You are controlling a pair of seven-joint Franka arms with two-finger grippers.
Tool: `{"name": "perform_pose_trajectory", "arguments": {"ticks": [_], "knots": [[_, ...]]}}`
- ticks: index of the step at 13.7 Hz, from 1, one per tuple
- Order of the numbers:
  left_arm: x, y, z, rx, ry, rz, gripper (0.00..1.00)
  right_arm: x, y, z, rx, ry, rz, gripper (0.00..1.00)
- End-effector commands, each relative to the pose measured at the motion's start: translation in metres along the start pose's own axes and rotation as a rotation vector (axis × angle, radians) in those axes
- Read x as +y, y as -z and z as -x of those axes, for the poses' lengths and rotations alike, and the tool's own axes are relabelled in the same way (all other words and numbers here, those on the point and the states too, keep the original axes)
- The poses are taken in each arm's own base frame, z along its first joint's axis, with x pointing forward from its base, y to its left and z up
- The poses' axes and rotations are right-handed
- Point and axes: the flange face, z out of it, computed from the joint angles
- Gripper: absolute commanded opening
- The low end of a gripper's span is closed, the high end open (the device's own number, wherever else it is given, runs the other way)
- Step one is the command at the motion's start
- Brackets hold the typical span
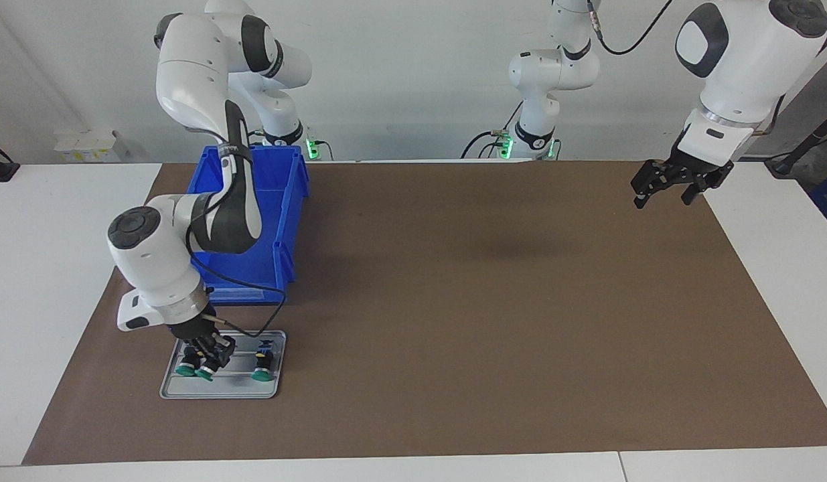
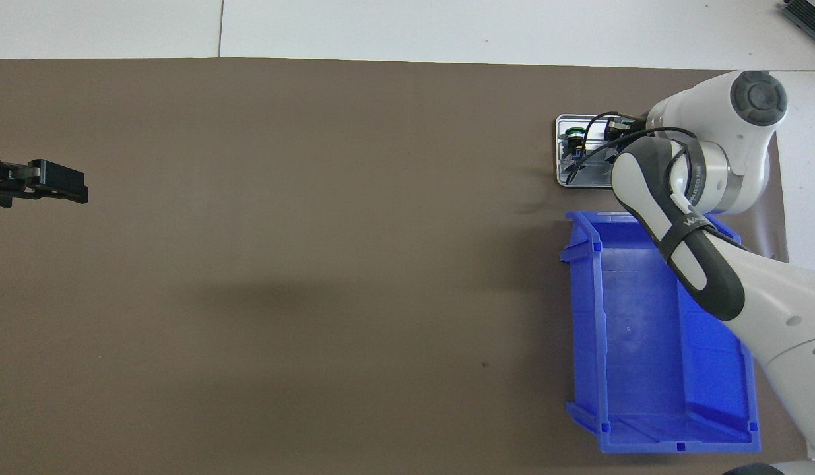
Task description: Place and press button with both arms
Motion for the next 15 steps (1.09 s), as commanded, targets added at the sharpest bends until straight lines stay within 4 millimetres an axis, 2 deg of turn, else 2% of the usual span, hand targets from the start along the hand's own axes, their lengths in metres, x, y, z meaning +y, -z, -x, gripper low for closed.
{"name": "perform_pose_trajectory", "arguments": {"ticks": [1, 4, 6, 8, 10, 11, 13, 14, 15], "knots": [[-0.001, 0.001, 0.010, -0.002, -0.004, 0.001, 1.00, -0.035, 0.039, 0.026, -0.016, -0.318, -0.024, 0.00], [-0.001, 0.001, 0.010, -0.004, -0.004, 0.001, 1.00, -0.102, 0.054, 0.097, -0.054, -0.631, 0.020, 0.00], [-0.001, 0.001, 0.010, -0.002, -0.004, 0.001, 1.00, -0.150, 0.057, 0.156, -0.047, -0.802, 0.035, 0.00], [-0.001, 0.001, 0.010, -0.002, -0.004, 0.001, 1.00, -0.182, 0.059, 0.205, -0.057, -0.940, 0.056, 0.00], [-0.001, 0.001, 0.010, -0.004, -0.004, 0.001, 1.00, -0.215, 0.058, 0.268, -0.030, -0.988, 0.080, 0.00], [0.000, 0.001, 0.010, -0.005, -0.007, 0.001, 1.00, -0.233, 0.053, 0.308, 0.016, -0.967, 0.088, 0.00], [0.004, 0.002, 0.010, -0.002, -0.014, 0.001, 1.00, -0.257, 0.023, 0.375, 0.065, -0.950, 0.117, 0.00], [0.004, 0.002, 0.010, -0.002, -0.014, 0.001, 1.00, -0.265, 0.013, 0.402, 0.063, -0.942, 0.117, 0.00], [0.004, 0.001, 0.010, -0.004, -0.011, 0.001, 1.00, -0.269, 0.004, 0.419, 0.066, -0.937, 0.122, 0.00]]}}
